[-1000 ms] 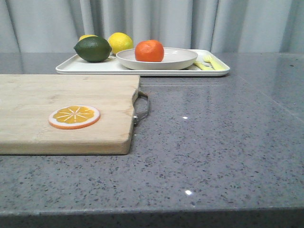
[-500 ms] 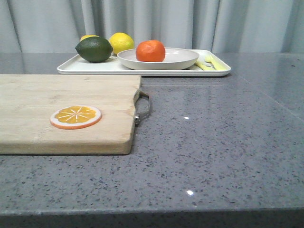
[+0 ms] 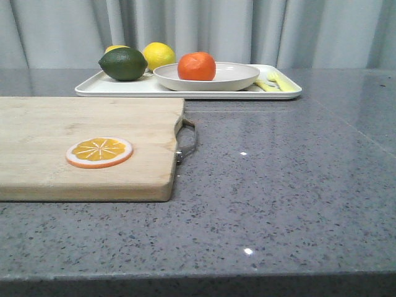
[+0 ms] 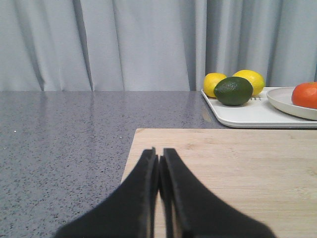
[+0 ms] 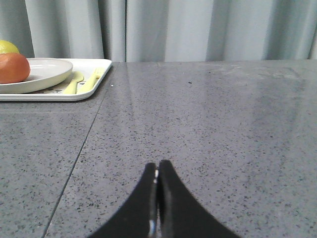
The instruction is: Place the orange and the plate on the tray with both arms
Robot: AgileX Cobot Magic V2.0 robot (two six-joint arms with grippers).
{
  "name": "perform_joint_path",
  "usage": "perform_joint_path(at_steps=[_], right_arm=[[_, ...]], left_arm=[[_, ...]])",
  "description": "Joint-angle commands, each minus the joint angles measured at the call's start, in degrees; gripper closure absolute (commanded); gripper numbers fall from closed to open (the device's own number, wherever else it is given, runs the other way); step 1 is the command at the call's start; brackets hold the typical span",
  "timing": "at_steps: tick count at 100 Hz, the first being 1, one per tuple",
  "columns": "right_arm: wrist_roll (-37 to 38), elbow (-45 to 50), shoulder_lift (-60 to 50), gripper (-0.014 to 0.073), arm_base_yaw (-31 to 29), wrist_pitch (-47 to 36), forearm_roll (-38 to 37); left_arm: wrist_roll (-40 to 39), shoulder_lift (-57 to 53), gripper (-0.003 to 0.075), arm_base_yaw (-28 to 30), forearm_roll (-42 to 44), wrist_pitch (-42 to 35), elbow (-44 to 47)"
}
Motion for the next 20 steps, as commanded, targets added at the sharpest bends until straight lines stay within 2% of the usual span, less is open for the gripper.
perform_joint_path(at_steps=[1, 20], right_arm=[[0.2, 0.0, -1.2, 0.0665, -0.4, -4.2, -0.7], [0.2, 0.0, -1.2, 0.0665, -0.4, -4.2, -0.7]], left_arm=[[0.0, -1.8, 0.0738, -0.1, 0.0, -4.5, 1.3], [0.0, -1.8, 0.0739, -0.1, 0.0, -4.5, 1.3]])
